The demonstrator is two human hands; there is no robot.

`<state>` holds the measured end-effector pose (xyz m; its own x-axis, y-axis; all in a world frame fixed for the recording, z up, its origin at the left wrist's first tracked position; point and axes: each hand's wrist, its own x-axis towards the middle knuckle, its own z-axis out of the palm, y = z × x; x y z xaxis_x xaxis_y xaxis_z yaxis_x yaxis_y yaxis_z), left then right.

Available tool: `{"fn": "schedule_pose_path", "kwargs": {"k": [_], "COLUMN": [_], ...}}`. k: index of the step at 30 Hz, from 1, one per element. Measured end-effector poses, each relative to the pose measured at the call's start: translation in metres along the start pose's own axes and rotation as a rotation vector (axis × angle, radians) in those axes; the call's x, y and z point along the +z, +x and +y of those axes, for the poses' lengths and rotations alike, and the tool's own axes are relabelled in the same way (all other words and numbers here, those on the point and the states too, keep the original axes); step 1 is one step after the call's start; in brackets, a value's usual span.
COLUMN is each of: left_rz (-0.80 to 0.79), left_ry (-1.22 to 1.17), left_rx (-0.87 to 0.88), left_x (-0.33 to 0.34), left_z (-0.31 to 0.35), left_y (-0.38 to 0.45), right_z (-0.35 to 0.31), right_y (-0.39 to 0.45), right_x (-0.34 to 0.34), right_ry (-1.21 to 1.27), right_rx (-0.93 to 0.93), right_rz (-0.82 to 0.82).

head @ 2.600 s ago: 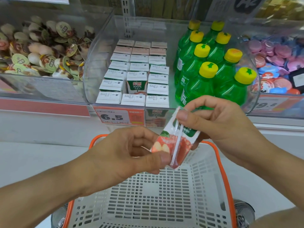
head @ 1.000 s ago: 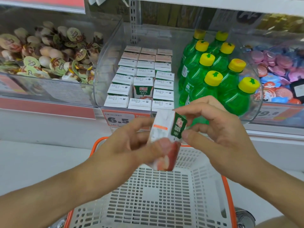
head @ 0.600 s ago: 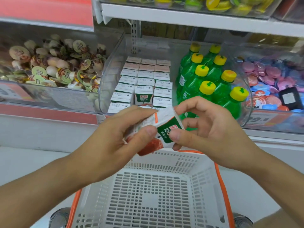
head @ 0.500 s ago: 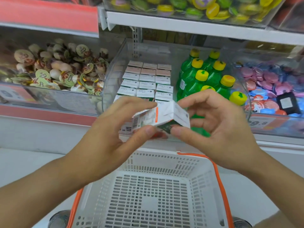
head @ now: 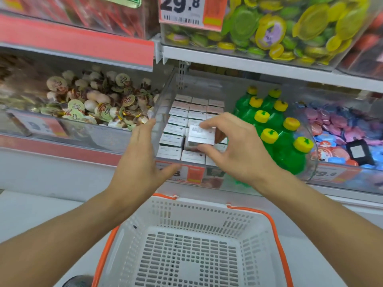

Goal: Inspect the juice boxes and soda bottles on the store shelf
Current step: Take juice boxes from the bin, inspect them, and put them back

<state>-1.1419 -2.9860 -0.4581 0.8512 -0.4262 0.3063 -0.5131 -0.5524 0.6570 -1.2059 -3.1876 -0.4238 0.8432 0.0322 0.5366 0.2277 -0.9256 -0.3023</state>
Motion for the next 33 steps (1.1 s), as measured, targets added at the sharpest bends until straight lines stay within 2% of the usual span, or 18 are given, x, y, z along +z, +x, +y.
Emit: {"fn": "schedule_pose_path", "kwargs": {"k": [5, 8, 12, 17, 20, 22, 26, 30, 33], "left_rz": [-0.001, 0.001, -0.001, 0.009, 0.014, 0.014, 0.032, 0.034, 0.031], "left_ry": [-0.061, -0.076, -0.105, -0.132, -0.146, -0.146, -0.160, -0.185, -0.183], "left_rx": [0.008, -0.004, 0.005, 0.003, -0.009, -0.011, -0.018, -0.024, -0.023], "left_x": [-0.001, -0.001, 0.000, 0.002, 0.003, 0.004, 0.005, 0.006, 0.006], "left_z": [-0.005, -0.005, -0.008, -0.012, -0.013, -0.013, -0.012, -0.014, -0.015], "left_y": [0.004, 0.007, 0.007, 0.008, 0.009, 0.010, 0.009, 0.006, 0.006], "right_z": [-0.004, 0.000, 0.006, 0.010, 0.008, 0.009, 0.015, 0.021, 0.025], "right_y": [0.019, 0.031, 0.036, 0.043, 0.055, 0.066, 0.081, 0.085, 0.088], "right_x": [0.001, 0.007, 0.012, 0.011, 0.012, 0.014, 0.026, 0.030, 0.025], "right_ry": [-0.082, -0.121, -0.085, -0.109, -0.164, -0.187, -0.233, -0.208, -0.218], "right_rx": [0.226, 0.280, 0.355, 0.327, 0.278, 0.238, 0.179, 0.194, 0.195], "right_rz": [-0.209, -0.354, -0.443, -0.527, -0.408, -0.390, -0.562, -0.564, -0.653]}}
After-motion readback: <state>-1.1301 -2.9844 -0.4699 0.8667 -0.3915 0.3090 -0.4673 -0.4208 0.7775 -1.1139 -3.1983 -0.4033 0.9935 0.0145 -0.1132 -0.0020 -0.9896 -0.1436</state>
